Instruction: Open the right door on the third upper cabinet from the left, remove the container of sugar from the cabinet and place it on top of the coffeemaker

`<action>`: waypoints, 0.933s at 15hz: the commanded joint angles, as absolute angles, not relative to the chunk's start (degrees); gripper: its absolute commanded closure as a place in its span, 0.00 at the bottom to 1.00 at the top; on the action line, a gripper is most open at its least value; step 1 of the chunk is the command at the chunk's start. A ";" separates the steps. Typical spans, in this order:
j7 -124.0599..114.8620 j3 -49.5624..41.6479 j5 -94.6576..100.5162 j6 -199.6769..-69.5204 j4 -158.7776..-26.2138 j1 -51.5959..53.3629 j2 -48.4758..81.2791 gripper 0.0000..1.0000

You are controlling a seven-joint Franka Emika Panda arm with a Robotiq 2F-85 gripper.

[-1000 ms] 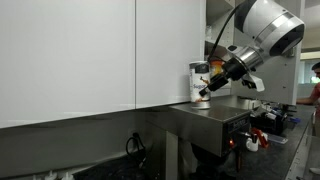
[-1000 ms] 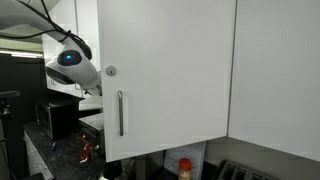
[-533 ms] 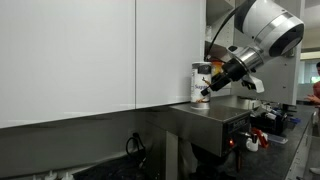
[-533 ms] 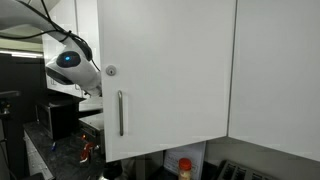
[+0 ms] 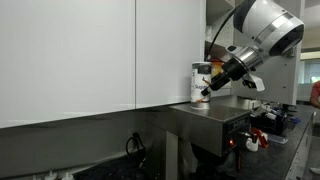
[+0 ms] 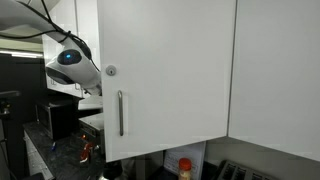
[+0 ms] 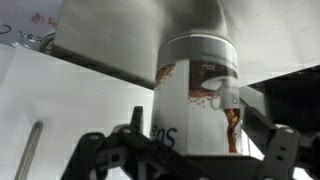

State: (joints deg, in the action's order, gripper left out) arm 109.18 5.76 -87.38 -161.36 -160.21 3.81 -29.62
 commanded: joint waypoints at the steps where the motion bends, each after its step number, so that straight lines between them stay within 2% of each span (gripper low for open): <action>1: 98.12 7.21 -78.48 -162.05 -160.21 0.55 -28.89 0.00; 7: 80.80 12.67 -60.75 -155.23 -159.96 -12.01 -31.75 0.00; 14: 70.06 18.28 -47.86 -136.23 -159.03 -25.84 -43.09 0.00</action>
State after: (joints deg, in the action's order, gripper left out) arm 73.33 15.74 -51.37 -144.17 -159.02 -20.40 -37.16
